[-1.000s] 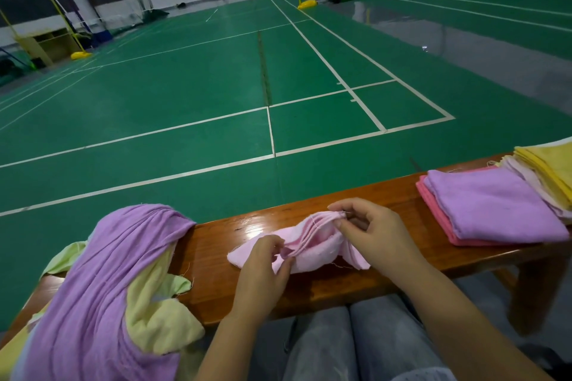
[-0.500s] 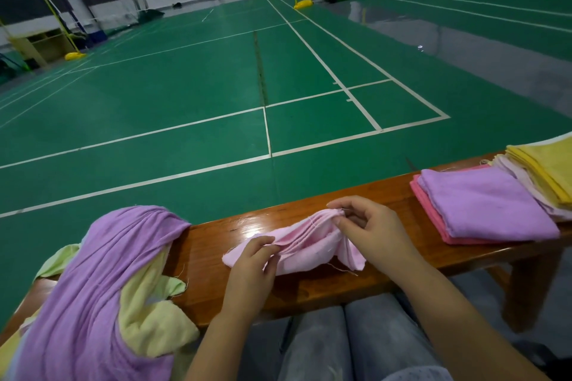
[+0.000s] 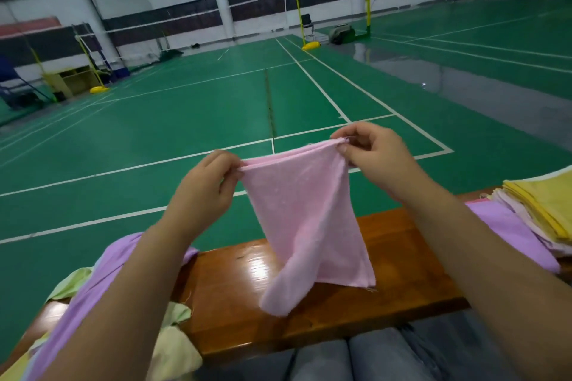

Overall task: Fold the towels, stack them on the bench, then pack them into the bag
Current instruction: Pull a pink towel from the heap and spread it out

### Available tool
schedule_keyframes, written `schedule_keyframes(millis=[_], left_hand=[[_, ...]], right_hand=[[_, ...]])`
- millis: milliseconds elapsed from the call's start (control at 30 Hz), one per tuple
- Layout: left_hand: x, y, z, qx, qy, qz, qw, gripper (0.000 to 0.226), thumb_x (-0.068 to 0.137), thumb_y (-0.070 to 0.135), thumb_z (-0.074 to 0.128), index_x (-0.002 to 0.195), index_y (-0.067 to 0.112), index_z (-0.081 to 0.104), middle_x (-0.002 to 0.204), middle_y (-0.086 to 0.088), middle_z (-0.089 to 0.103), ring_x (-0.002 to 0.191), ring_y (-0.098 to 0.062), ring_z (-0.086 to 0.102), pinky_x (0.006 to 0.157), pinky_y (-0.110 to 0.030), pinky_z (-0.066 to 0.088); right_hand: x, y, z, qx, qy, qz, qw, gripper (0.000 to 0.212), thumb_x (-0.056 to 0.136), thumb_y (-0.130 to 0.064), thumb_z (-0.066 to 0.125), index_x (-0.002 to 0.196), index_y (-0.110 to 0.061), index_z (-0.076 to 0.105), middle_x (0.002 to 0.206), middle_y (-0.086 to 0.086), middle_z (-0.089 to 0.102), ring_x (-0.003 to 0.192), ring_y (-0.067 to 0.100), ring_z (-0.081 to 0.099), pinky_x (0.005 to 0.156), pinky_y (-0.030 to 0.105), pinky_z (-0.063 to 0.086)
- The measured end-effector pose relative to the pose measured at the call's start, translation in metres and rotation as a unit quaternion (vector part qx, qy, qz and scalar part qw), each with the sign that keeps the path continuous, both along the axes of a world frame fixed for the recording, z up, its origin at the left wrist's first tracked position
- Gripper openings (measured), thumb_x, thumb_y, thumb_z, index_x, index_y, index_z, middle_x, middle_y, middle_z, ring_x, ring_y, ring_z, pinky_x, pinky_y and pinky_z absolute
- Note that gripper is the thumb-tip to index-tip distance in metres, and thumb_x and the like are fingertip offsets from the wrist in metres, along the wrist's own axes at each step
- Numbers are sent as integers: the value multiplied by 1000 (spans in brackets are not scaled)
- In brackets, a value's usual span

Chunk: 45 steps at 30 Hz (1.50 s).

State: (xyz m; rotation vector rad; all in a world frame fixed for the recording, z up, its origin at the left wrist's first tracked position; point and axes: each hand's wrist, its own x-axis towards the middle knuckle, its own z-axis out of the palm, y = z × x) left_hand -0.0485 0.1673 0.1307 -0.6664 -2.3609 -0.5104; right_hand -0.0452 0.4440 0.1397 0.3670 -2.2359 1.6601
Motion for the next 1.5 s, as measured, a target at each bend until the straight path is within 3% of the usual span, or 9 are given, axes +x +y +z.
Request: schedule_keyframes(millis=[367,467,567,767,867,1000,1100,1233,1500], left_hand=[[4,7,42,-127,-48,6,991,24,85,29,71,90,6,66,87,-5,61,78,-27,62,74,-36,51],[11,8,45,-45,-16,-17,999,33,81,41,63,85,9,62,78,0,56,68,-19,57,68,-29,50],[21,14,53,131,-42,-55,989,10,78,30,64,81,24,57,78,-2,62,68,-8,59,67,-17,49],[26,28,61,289,-77,-98,949,30,88,-1,63,101,25,55,88,5,58,79,-9,56,80,-26,50],[5,28,47,168,-122,28,978,36,90,0,59,124,10,58,96,-1,60,87,-19,56,80,-22,41],[-25,33,31,78,-171,123,975,15,90,5,55,99,6,67,76,-2,56,78,-26,54,60,-28,32],[-28,33,35,229,-198,70,950,10,90,6,58,85,14,59,69,3,49,61,-14,41,53,-23,33],[0,23,29,416,-260,-120,863,13,76,12,66,74,24,60,70,9,57,72,-12,48,73,-28,42],[88,15,-84,358,-403,-142,830,19,75,6,74,84,13,59,72,12,65,70,-2,58,65,-13,46]], right_hand=[[3,4,25,11,-25,-20,999,20,92,-6,56,87,-24,63,89,-1,66,87,16,61,88,41,54],[12,8,31,-31,-24,-2,999,21,92,-3,55,86,-22,64,87,1,67,84,17,62,83,40,56],[21,14,44,-90,-14,42,995,20,91,0,55,87,-17,64,79,-3,66,73,10,61,70,28,56],[17,19,56,-125,-22,69,990,15,90,0,56,90,-13,64,79,-2,66,65,5,64,59,20,53],[2,11,43,-90,-56,57,993,17,91,1,55,87,-14,63,81,1,64,70,8,63,62,20,55],[-27,-1,28,-8,-100,28,995,17,91,-2,56,84,-16,61,86,4,63,89,22,60,87,39,55],[-32,0,34,-18,-57,7,998,16,90,-1,57,87,-16,63,87,4,64,88,19,60,89,37,53],[-9,10,35,-41,-7,46,998,15,90,2,56,95,-11,64,84,0,64,77,6,60,81,22,53],[57,25,-86,-51,-171,130,975,25,87,10,55,92,-13,65,82,-10,72,80,-1,63,73,14,52]])
